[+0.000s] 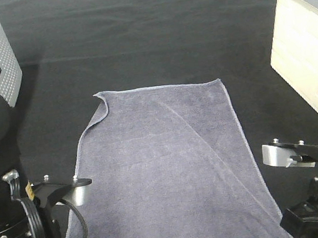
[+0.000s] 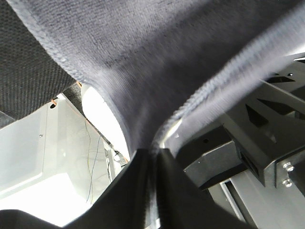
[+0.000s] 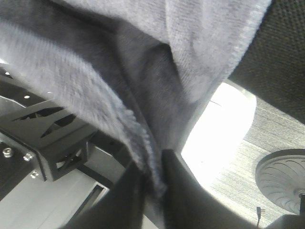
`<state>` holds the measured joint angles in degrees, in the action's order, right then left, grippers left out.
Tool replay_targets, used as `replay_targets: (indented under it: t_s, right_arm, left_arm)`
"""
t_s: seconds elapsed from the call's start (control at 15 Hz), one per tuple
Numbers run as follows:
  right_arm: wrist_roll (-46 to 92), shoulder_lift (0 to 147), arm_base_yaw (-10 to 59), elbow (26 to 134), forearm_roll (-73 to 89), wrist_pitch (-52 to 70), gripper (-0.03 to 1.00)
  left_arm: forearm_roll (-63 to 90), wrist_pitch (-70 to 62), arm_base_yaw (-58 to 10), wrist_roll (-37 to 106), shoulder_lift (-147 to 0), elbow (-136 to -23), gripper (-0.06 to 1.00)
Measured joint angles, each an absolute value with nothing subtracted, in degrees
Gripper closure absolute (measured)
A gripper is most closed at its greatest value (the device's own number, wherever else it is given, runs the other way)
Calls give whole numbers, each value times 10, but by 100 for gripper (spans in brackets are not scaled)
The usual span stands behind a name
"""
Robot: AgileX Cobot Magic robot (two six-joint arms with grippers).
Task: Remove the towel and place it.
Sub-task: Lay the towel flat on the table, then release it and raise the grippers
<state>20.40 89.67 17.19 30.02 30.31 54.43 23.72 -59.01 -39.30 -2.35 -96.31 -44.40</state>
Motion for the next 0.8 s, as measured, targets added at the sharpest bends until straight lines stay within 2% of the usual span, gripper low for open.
replay_targets:
  t_s: [0.13, 0.27, 0.4, 0.53, 0.8]
  right_arm:
    - [204, 897, 172, 300, 308, 544, 62]
    - [198, 897, 172, 300, 308, 544, 40]
    - [198, 897, 172, 300, 308, 544, 30]
    - [198, 897, 172, 302, 308, 545, 28]
    - [195, 892, 171, 359, 308, 540, 27]
  left_arm:
    - [239, -581, -393, -26, -963, -450, 75]
    - [259, -564, -393, -38, -963, -464, 47]
    - [267, -564, -393, -45, -963, -484, 22]
    - [267, -569, -393, -47, -963, -500, 16]
    - [235, -576, -393, -53, -963, -525, 15]
